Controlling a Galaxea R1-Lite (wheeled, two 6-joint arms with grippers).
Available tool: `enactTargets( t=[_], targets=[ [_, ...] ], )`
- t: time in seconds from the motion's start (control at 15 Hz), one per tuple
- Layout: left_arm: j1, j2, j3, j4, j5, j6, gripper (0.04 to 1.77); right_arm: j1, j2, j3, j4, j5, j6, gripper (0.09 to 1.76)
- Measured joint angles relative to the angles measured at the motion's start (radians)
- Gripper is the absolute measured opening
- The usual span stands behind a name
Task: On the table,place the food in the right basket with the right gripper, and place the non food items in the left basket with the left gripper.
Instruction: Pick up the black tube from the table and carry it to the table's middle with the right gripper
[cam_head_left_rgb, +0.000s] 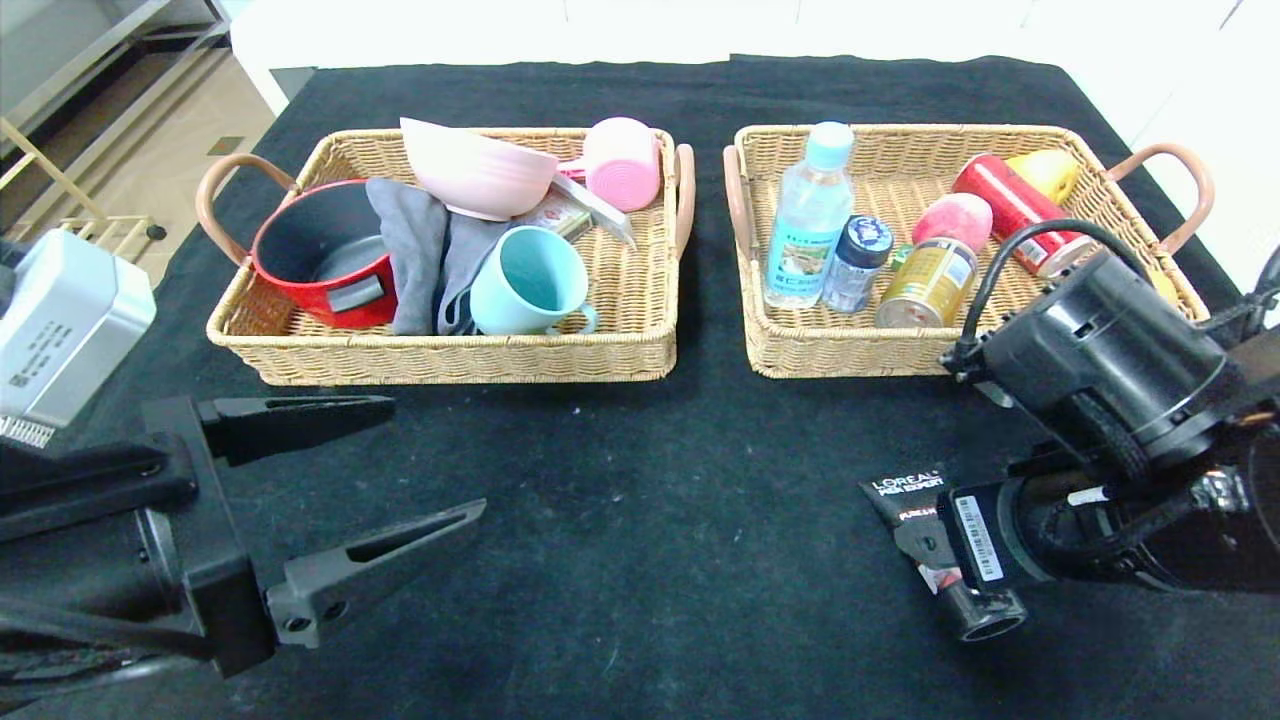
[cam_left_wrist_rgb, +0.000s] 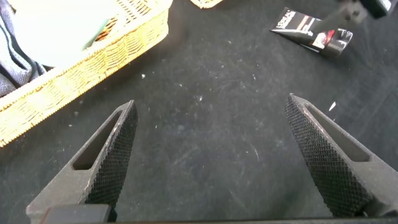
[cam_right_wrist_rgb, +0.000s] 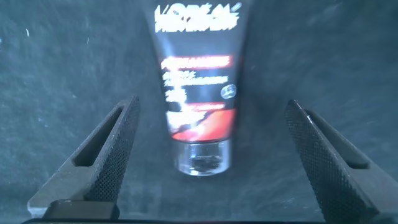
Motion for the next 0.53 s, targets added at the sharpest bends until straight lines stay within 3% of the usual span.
enactTargets(
  t=[0.53],
  targets=[
    [0.0, -0.006, 0.0, -0.001, 0.0, 0.001, 1.72, -0.002, 0.051, 0.049, -0.023, 0.009, 0.023, 1.7]
  ],
)
